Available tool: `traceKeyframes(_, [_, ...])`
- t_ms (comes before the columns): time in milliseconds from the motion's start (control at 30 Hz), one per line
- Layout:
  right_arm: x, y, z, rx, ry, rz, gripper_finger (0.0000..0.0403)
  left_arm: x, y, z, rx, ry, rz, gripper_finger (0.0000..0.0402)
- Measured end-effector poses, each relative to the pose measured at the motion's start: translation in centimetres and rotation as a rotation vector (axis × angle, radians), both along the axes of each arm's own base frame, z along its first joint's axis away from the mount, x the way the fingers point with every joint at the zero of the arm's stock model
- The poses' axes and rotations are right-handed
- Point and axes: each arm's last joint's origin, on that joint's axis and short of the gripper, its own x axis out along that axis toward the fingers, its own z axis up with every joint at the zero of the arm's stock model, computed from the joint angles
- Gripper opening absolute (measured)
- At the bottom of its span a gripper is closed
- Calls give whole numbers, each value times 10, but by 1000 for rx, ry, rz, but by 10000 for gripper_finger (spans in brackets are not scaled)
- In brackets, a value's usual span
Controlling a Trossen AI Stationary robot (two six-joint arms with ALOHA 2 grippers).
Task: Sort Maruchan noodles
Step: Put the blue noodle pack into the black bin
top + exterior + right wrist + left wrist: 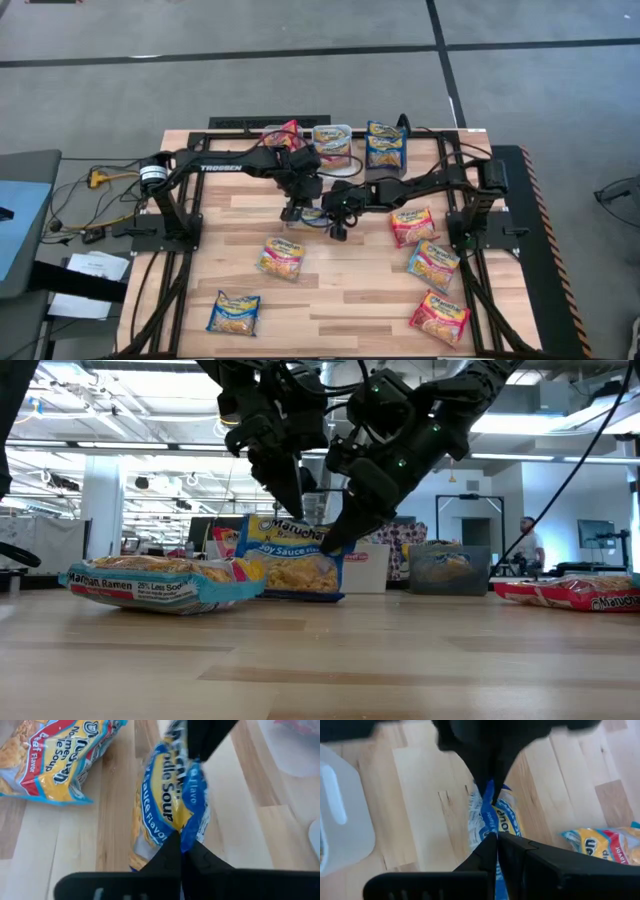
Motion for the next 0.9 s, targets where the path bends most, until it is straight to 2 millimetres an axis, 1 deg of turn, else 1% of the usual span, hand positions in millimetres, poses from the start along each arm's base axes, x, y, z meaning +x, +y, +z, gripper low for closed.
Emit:
traceKeyframes(267, [-4, 1, 2, -24, 34, -25, 4, -1, 0, 28, 2, 49, 29, 0])
traceKeyframes(333, [-10, 1, 6, -38, 68, -38, 4, -4, 0, 34, 1, 52, 31, 0])
traceKeyframes(533, [-21, 3, 28, -82, 71, -59, 3, -21, -2, 61, 1, 9, 46, 0])
traceKeyframes(667, [-30, 3, 46, -104, 44, -68, 3, -35, -5, 82, -4, -48, 79, 0])
traceKeyframes(800, [-40, 3, 61, -146, 35, -89, 3, -49, -12, 102, -38, -105, 108, 0])
traceKeyframes(900, [-49, 2, 73, -173, 31, -107, 3, -62, -18, 116, -25, -135, 119, 0])
